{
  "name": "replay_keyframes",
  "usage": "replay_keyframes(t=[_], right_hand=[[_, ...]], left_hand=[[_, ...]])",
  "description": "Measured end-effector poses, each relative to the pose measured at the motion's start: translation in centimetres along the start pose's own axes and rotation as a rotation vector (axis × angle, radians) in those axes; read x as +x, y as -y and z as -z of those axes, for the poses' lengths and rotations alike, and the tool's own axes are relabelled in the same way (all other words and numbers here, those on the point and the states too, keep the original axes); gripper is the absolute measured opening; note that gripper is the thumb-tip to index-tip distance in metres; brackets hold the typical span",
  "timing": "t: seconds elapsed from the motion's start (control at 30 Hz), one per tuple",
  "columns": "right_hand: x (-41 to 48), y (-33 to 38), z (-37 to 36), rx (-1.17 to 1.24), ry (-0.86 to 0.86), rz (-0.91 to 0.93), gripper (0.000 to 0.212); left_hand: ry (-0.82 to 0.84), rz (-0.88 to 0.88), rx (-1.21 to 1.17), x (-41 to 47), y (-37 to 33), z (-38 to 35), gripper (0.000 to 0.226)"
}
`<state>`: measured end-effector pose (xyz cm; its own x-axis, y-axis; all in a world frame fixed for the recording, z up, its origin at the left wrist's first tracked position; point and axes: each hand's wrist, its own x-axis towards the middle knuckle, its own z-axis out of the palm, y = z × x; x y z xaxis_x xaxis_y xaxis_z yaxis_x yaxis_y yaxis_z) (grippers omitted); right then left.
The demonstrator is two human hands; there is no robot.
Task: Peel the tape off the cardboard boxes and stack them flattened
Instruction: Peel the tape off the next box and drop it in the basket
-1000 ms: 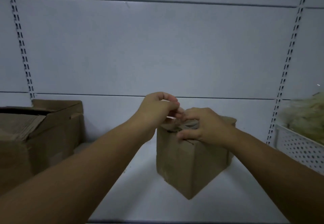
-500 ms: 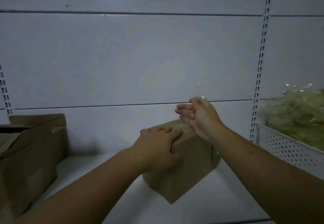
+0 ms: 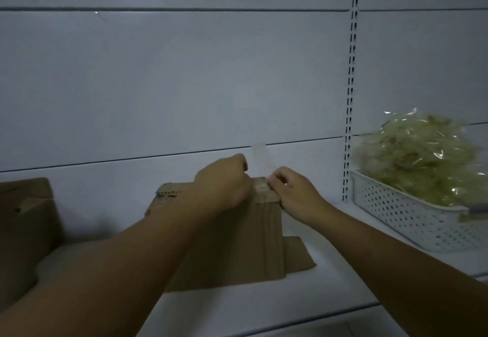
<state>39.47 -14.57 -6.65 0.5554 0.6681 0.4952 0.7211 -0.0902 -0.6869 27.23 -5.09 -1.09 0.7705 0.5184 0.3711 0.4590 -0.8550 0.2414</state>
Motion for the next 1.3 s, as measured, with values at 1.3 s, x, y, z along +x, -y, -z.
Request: replay_keyframes(t=[1.3], right_hand=[[-3.2, -4.9, 15.0, -0.263, -0.329, 0.084, 0.025]], left_hand=[[0.15, -0.632, -0.406, 3.8, -14.6, -1.9, 0.057]])
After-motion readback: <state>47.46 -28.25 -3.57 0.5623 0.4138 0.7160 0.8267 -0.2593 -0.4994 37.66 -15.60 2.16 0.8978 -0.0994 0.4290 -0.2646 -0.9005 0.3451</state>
